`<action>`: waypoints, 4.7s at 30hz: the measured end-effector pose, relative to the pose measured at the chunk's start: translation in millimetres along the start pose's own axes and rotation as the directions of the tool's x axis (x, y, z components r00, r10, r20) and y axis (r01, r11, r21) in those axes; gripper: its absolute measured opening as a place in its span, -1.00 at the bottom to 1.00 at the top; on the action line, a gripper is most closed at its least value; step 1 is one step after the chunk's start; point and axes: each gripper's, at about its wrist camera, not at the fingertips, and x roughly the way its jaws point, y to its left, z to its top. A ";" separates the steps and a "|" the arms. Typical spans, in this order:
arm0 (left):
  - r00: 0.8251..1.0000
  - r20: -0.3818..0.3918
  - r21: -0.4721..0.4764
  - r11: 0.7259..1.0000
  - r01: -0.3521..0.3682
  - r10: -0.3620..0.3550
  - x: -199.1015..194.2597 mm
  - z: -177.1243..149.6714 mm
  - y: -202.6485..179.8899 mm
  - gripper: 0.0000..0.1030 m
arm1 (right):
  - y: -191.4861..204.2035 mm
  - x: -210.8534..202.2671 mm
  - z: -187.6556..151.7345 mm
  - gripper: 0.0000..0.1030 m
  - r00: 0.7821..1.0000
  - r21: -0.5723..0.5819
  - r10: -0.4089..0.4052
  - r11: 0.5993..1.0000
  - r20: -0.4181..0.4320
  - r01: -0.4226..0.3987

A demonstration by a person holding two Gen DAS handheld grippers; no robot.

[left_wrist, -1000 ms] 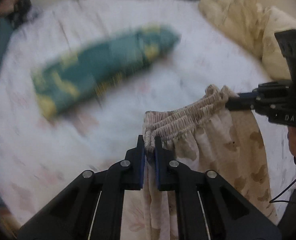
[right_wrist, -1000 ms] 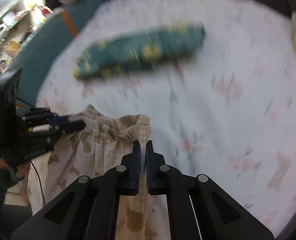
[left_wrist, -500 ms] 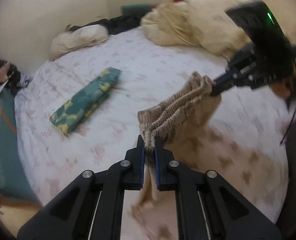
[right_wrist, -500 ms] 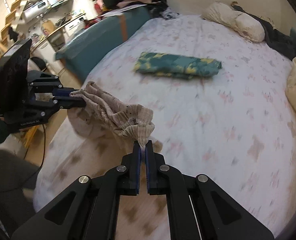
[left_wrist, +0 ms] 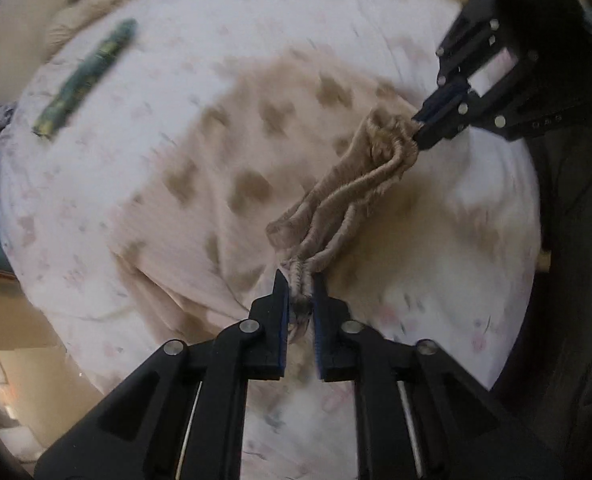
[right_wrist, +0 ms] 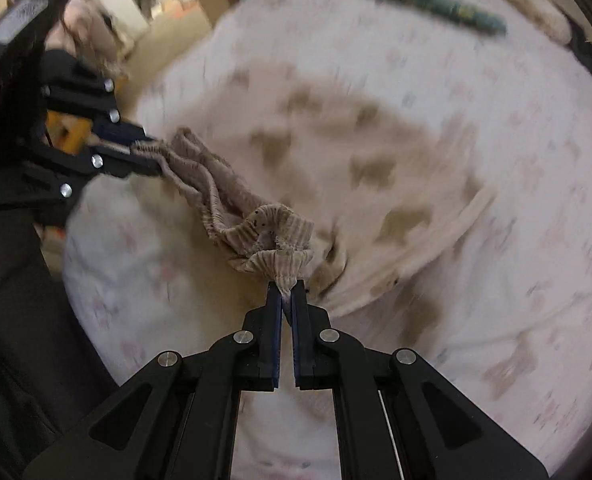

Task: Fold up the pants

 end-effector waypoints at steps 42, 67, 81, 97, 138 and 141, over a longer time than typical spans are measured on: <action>0.991 0.134 -0.854 0.509 0.110 0.012 64.8 -18.2 173.4 -0.49 | -182.8 14.7 0.1 -0.21 0.946 0.693 0.138 0.651 0.292 -0.309; 0.988 0.122 -0.626 0.765 0.150 -0.094 59.2 25.9 65.0 -0.40 | -93.0 33.4 20.7 -0.88 0.959 0.455 0.265 0.845 0.099 -0.281; 1.000 0.017 -0.664 0.748 0.002 0.012 30.0 -16.3 115.1 -0.27 | -143.8 -4.9 -9.7 -0.84 0.984 0.560 0.122 0.810 0.129 -0.174; 0.999 0.036 -0.775 0.632 0.011 0.028 72.7 -19.3 225.3 0.57 | -228.7 18.6 15.1 0.48 0.965 0.623 0.127 0.742 0.230 -0.247; 0.925 0.357 -0.286 0.958 -0.022 0.128 -29.4 -7.2 139.2 -0.90 | -141.0 -61.8 -6.8 -0.89 0.942 0.229 0.024 0.968 0.334 -0.105; 0.944 0.321 -0.225 0.974 0.004 0.070 -26.4 -22.7 123.4 -0.86 | -111.4 -52.8 -18.3 -0.89 0.973 0.165 0.024 0.984 0.231 -0.063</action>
